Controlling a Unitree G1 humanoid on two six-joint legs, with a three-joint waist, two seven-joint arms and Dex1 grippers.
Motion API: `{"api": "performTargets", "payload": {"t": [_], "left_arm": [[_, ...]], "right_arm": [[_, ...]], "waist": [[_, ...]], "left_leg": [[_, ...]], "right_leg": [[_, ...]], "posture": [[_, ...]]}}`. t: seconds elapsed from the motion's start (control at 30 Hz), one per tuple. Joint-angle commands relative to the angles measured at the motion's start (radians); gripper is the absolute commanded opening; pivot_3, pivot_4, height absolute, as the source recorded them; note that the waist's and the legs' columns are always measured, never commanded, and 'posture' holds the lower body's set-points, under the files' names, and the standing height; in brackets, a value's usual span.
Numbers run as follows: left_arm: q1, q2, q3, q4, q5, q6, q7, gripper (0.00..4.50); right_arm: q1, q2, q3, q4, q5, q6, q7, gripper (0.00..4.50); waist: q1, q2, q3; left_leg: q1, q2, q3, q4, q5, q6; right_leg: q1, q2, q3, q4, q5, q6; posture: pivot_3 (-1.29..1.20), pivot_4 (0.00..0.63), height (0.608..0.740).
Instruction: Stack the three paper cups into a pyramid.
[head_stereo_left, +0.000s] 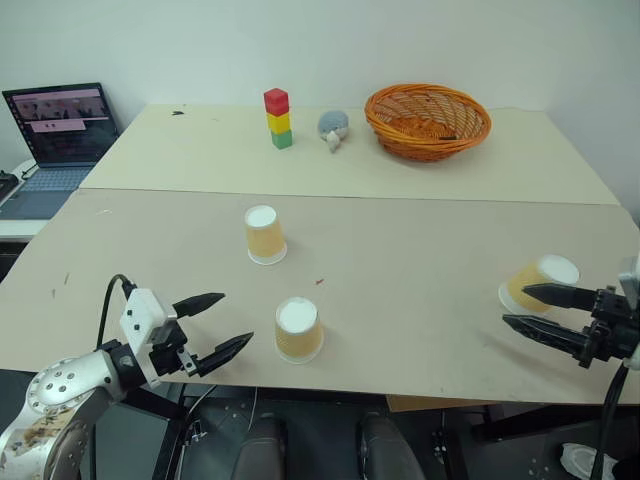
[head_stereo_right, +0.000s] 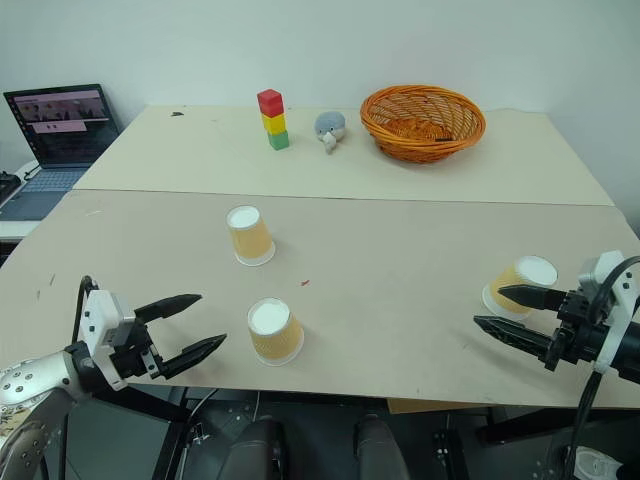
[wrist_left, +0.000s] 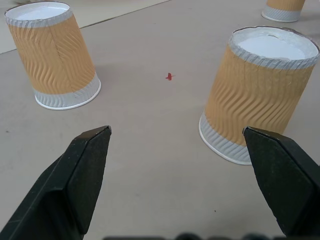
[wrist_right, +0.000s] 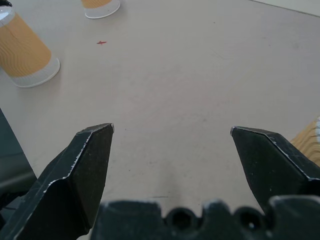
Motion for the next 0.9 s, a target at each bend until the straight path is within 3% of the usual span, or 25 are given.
{"api": "performTargets", "payload": {"t": [0.03,0.23,0.47,0.7,0.9], "left_arm": [[-0.025,0.024,0.001,-0.046,-0.059,0.06,0.006,4.5],[-0.034,0.18,0.009,-0.068,-0.23,0.266,-0.095,4.5],[-0.224,0.294,0.038,-0.009,-0.469,0.461,-0.111,4.5],[-0.311,0.285,-0.032,-0.04,-0.435,0.437,-0.119,4.5],[-0.289,0.271,-0.104,-0.074,-0.28,0.308,-0.159,4.5]], "right_arm": [[-0.017,-0.024,-0.016,-0.009,0.005,-0.015,0.005,4.46],[-0.058,-0.036,-0.045,-0.077,0.099,0.046,-0.003,4.46],[-0.082,-0.004,0.073,-0.206,0.147,0.077,-0.068,4.46],[-0.107,-0.008,0.088,-0.193,0.162,0.068,-0.083,4.46],[-0.109,-0.012,0.076,-0.193,0.166,0.069,-0.082,4.46]], "waist": [[0.0,0.0,0.0],[-0.001,0.001,0.0],[0.0,0.0,0.0],[-0.001,0.0,0.0],[-0.001,0.0,0.0]], "left_leg": [[0.0,0.0,0.0,0.0,0.0,0.0],[0.0,0.0,0.0,0.0,0.0,0.0],[0.001,0.0,-0.001,0.0,0.0,0.0],[0.0,-0.001,-0.002,0.0,0.0,0.0],[0.0,0.0,-0.001,0.0,0.0,0.0]], "right_leg": [[0.0,0.0,0.0,0.0,0.0,0.0],[0.0,0.0,0.0,0.0,0.0,0.0],[0.0,0.001,-0.002,0.001,0.0,0.0],[0.0,0.0,-0.001,-0.001,0.0,0.0],[0.0,0.0,-0.001,0.0,0.0,-0.001]], "posture": [[0.0,0.15,0.64],[0.0,0.15,0.64],[0.0,0.15,0.64],[0.0,0.15,0.64],[0.0,0.15,0.64]]}}
